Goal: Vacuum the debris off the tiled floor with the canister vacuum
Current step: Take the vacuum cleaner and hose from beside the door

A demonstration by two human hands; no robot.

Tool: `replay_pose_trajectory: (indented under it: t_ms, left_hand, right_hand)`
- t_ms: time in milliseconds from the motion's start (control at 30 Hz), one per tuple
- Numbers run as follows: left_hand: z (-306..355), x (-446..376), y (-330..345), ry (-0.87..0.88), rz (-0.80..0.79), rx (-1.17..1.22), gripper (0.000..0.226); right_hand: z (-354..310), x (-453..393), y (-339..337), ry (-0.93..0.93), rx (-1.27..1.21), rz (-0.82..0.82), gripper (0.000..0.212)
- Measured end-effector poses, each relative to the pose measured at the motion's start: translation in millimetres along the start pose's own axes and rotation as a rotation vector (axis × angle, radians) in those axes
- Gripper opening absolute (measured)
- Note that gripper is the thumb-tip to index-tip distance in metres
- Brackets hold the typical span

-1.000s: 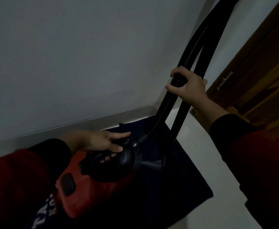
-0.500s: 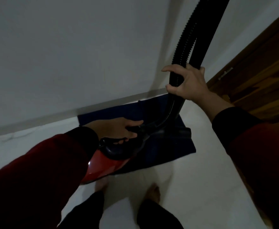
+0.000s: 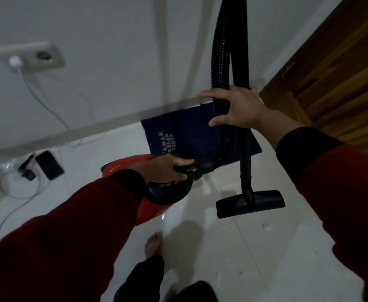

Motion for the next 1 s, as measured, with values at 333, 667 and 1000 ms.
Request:
replay_pose_trajectory:
  t_ms: [333, 667, 1000]
  left_hand:
    - [-137, 192, 136, -0.066, 0.114, 0.017, 0.058]
    - [-322, 299, 287, -0.196, 0.204, 0.114, 0.057]
    - [-445, 237, 376, -0.086, 0.302, 0.22, 0.057]
  right_hand:
    - [-181, 170, 107, -0.048, 0.049, -0.076, 0.069]
    - [-309, 292, 285, -0.149, 0.108, -0.22, 0.067]
    - [-323, 321, 428, -0.193, 0.218, -0.075, 0.066]
Point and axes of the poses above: each hand's wrist, its own x-axis away from the middle knuckle, its own y-axis out of the palm, z = x × y, the point moved 5 cm from there along -x, towards the middle knuckle, and after that the axes turned 10 degrees about z, right-handed, at the moved point
